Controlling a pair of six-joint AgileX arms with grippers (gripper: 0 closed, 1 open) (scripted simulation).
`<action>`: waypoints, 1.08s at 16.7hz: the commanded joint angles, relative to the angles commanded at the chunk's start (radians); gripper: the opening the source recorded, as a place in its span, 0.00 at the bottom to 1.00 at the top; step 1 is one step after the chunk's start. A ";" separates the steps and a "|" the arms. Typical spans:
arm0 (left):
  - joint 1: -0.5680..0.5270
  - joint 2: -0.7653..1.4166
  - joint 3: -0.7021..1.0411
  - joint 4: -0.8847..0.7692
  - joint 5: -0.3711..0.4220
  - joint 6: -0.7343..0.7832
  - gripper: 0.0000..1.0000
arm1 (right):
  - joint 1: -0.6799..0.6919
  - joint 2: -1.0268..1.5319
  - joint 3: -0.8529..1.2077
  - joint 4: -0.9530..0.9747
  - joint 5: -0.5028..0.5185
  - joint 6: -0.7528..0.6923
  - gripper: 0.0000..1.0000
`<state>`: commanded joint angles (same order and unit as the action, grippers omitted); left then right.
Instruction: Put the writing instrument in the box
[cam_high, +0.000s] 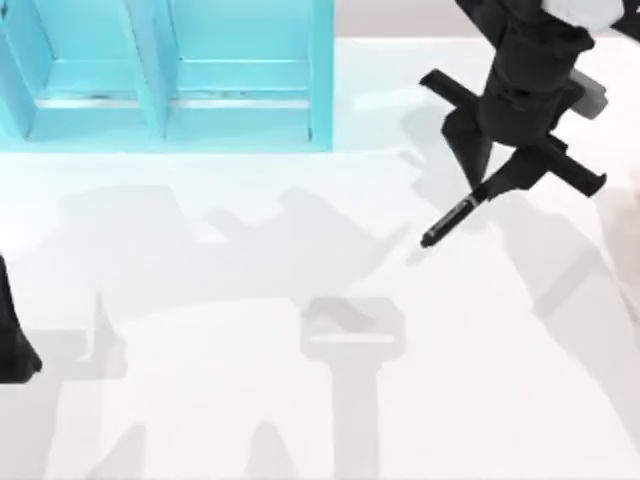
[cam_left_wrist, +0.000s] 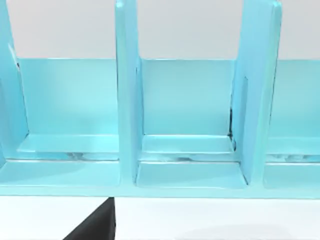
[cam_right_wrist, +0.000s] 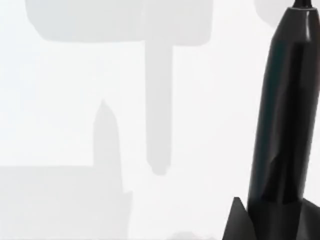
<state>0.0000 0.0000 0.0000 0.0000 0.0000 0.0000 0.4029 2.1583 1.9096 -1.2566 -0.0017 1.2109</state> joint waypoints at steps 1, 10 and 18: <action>0.000 0.000 0.000 0.000 0.000 0.000 1.00 | -0.064 -0.012 -0.014 -0.002 -0.001 -0.014 0.00; 0.000 0.000 0.000 0.000 0.000 0.000 1.00 | -0.842 -0.160 -0.189 -0.017 -0.003 -0.189 0.00; 0.000 0.000 0.000 0.000 0.000 0.000 1.00 | -1.033 -0.229 -0.244 -0.006 -0.015 -0.254 0.00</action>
<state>0.0000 0.0000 0.0000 0.0000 0.0000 0.0000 -0.6298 1.9292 1.6652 -1.2625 -0.0163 0.9570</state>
